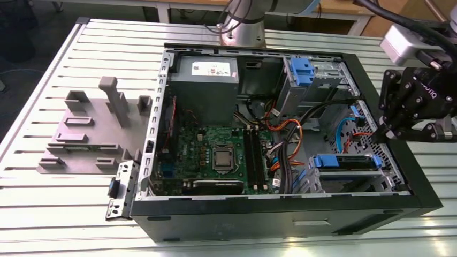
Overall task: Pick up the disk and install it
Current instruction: 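Insert the first disk wire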
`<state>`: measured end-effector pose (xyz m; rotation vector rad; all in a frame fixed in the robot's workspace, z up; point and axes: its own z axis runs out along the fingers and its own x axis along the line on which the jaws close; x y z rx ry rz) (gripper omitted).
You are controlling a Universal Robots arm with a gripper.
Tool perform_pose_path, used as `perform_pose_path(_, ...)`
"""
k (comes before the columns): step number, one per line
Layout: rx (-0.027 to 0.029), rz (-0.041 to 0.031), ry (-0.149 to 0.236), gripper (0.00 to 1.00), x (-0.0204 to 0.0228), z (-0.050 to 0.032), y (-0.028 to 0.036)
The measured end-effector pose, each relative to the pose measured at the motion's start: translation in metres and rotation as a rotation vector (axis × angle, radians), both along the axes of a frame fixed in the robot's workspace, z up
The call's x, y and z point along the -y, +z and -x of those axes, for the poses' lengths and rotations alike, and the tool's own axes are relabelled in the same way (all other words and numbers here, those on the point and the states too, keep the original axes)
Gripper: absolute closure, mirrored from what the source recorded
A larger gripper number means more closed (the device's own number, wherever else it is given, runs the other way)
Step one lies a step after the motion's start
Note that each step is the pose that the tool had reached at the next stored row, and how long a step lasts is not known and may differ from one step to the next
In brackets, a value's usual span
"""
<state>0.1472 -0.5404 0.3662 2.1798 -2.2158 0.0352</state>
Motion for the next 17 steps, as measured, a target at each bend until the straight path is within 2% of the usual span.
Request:
perform_pose_path(1, 0.0000, 0.0000, 0.001, 0.84, -0.0005, -0.0009, -0.0002)
perform_pose_path(2, 0.0000, 0.0001, 0.002, 0.84, -0.0009, -0.0018, -0.0004)
perform_pose_path(3, 0.0000, 0.0001, 0.003, 0.76, -0.0014, -0.0026, -0.0007)
perform_pose_path(11, 0.0000, 0.0003, 0.016, 0.76, -0.0037, -0.0072, -0.0017)
perform_pose_path(17, 0.0000, 0.0003, 0.059, 0.76, -0.0037, -0.0085, -0.0022)
